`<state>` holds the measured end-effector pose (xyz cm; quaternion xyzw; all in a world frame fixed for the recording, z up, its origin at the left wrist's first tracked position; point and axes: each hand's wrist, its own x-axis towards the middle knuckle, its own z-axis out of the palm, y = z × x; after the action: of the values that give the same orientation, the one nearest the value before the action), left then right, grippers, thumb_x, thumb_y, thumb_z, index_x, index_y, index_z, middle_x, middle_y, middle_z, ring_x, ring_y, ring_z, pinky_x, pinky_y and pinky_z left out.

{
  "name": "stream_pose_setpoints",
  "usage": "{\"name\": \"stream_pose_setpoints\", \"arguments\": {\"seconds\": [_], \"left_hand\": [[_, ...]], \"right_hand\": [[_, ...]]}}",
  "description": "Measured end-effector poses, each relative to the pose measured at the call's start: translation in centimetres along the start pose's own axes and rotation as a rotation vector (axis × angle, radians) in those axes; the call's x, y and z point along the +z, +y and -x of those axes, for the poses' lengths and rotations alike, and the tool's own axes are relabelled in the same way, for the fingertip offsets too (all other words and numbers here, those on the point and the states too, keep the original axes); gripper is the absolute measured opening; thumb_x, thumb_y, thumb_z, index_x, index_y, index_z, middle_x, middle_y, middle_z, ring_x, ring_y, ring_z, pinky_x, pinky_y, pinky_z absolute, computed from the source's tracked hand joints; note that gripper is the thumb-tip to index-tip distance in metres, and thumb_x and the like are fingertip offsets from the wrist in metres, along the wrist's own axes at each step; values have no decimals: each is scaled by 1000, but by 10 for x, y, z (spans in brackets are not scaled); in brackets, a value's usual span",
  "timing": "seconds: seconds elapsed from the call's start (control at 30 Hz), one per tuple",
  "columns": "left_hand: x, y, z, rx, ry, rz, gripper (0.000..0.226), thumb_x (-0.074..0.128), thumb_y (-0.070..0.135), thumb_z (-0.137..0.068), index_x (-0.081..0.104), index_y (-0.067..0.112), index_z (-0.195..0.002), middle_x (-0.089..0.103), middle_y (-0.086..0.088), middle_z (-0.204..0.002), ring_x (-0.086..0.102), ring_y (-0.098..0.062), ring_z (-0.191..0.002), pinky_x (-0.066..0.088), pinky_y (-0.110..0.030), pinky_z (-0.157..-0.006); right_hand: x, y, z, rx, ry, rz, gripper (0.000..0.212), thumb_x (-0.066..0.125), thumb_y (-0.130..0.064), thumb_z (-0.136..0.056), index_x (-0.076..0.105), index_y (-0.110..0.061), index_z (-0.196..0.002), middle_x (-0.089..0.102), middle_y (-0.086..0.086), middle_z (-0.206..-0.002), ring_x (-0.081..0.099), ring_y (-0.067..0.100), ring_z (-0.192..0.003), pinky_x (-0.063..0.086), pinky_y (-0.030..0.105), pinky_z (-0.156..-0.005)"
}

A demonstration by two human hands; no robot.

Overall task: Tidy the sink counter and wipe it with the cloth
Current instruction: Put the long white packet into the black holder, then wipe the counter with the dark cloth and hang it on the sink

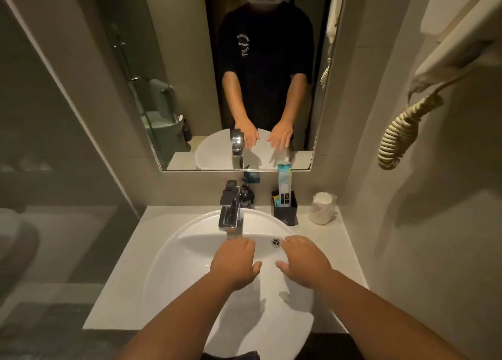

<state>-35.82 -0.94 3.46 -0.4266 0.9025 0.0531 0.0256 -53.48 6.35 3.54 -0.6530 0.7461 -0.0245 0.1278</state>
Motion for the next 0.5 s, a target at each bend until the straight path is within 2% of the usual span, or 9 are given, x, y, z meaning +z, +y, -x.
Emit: {"name": "stream_pose_setpoints", "arguments": {"seconds": [0.1,0.17,0.27,0.33,0.5], "left_hand": [[-4,-12,34,20,32,14,36,46,48,-87,55,17,-104,64,-4,-105,57,-25,-95,47,-37,-86],[-4,-19,57,34,65,53,30,48,45,-87,56,18,-97,64,-3,-99,58,-23,-90,46,-34,-81],[4,-32,94,56,94,93,37,50,47,-87,58,21,-112,66,0,-109,60,-20,-95,47,-32,-86],[11,-44,121,69,52,76,44,48,49,-88,55,20,-121,64,-1,-116,59,-22,-103,46,-35,-92],[36,-65,188,94,-54,63,45,47,51,-88,53,19,-120,62,-5,-121,56,-24,-107,45,-39,-97]], "right_hand": [[7,-25,24,0,18,-8,52,50,-53,-88,51,-22,-129,56,0,-133,50,22,-122,37,36,-107],[11,-43,39,11,21,-2,54,51,-53,-89,50,-21,-132,55,2,-136,49,23,-125,36,37,-109],[21,-72,64,26,26,-1,56,50,-53,-90,47,-21,-136,53,3,-140,48,23,-128,34,38,-110],[30,-93,85,37,-5,-28,58,49,-52,-91,43,-21,-140,48,3,-145,45,24,-131,33,39,-111],[66,-132,140,-10,-181,-72,60,53,-53,-88,42,-23,-139,49,2,-143,46,23,-128,35,38,-110]]}}
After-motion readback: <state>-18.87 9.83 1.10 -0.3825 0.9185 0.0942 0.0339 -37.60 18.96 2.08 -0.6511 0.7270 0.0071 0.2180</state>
